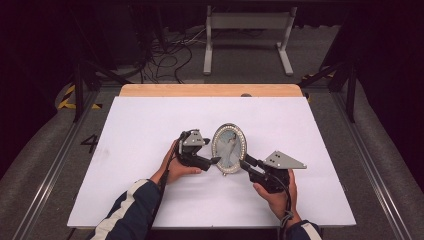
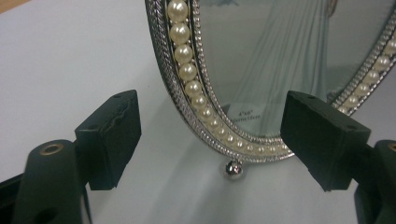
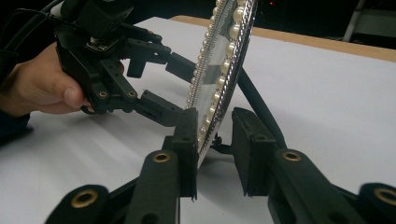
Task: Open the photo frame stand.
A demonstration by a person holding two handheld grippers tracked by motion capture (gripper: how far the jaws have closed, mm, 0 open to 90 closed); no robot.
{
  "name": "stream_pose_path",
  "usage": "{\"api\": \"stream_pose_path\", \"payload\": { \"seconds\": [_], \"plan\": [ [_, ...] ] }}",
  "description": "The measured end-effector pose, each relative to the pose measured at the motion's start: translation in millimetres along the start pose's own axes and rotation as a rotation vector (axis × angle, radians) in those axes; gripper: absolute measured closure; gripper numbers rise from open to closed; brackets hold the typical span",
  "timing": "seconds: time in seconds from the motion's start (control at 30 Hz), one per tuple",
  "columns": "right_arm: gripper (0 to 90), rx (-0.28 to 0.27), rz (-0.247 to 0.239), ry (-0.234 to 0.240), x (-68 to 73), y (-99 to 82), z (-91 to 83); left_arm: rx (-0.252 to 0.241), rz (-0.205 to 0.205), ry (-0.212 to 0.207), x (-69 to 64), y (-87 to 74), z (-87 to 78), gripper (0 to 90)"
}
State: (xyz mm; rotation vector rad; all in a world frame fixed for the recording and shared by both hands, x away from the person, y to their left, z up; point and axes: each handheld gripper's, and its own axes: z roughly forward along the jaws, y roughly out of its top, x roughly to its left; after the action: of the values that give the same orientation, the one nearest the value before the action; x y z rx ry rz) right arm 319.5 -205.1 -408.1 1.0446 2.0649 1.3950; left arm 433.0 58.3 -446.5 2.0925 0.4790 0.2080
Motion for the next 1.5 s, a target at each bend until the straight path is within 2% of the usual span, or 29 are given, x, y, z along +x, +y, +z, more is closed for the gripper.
{"api": "stream_pose_path", "payload": {
  "seconds": [0.07,0.13,0.2,0.3,0.37,0.47,0.7,0.77,0.93,1.07,1.2,1.33,1.43,1.5],
  "plan": [
    [75.7,-0.012,-0.004,-0.009,1.1,0.7,2.0,0.005,-0.005,-0.033,0.9,0.8,3.0,21.1],
    [76.0,-0.012,0.001,-0.010,1.3,0.6,3.0,0.013,0.002,-0.040,0.1,0.8,4.1,21.0],
    [76.4,-0.017,0.014,-0.009,1.5,0.0,4.6,0.022,0.006,-0.068,-0.3,0.2,5.7,22.1],
    [76.5,-0.014,0.015,-0.014,2.2,0.4,4.6,0.026,0.028,-0.076,-2.9,0.5,7.2,26.1],
    [76.6,-0.014,0.018,-0.016,2.4,0.1,4.4,0.030,0.037,-0.068,-4.4,1.2,7.0,27.4],
    [76.6,-0.008,0.021,-0.018,1.9,-0.4,3.5,0.024,0.023,-0.073,-3.7,0.8,5.6,30.6],
    [77.2,-0.008,0.034,-0.023,-2.6,-0.7,3.9,0.054,0.060,-0.069,-9.5,0.1,3.6,34.1],
    [77.5,-0.012,0.045,-0.027,-6.2,-1.3,3.9,0.049,0.055,-0.071,-11.5,-2.2,1.1,36.0],
    [77.8,-0.003,0.053,-0.035,-9.4,-1.8,5.0,0.060,0.074,-0.054,-16.0,-3.5,-3.8,36.3],
    [77.7,-0.003,0.061,-0.020,-12.2,-1.2,7.3,0.087,0.091,-0.042,-19.1,-5.1,-9.4,36.4],
    [77.4,-0.009,0.060,-0.015,-12.5,0.6,10.6,0.092,0.094,-0.046,-19.6,-8.1,-12.7,36.6],
    [77.0,-0.012,0.059,-0.014,-12.5,0.9,11.4,0.084,0.077,-0.057,-18.7,-8.4,-13.2,35.7],
    [72.5,-0.011,0.047,-0.027,-11.0,0.3,10.7,0.074,0.069,-0.033,-18.2,-7.8,-12.5,32.7],
    [70.2,-0.021,0.046,-0.032,-10.4,0.8,8.7,0.052,0.042,-0.017,-15.9,-7.9,-14.2,30.7]
  ]
}}
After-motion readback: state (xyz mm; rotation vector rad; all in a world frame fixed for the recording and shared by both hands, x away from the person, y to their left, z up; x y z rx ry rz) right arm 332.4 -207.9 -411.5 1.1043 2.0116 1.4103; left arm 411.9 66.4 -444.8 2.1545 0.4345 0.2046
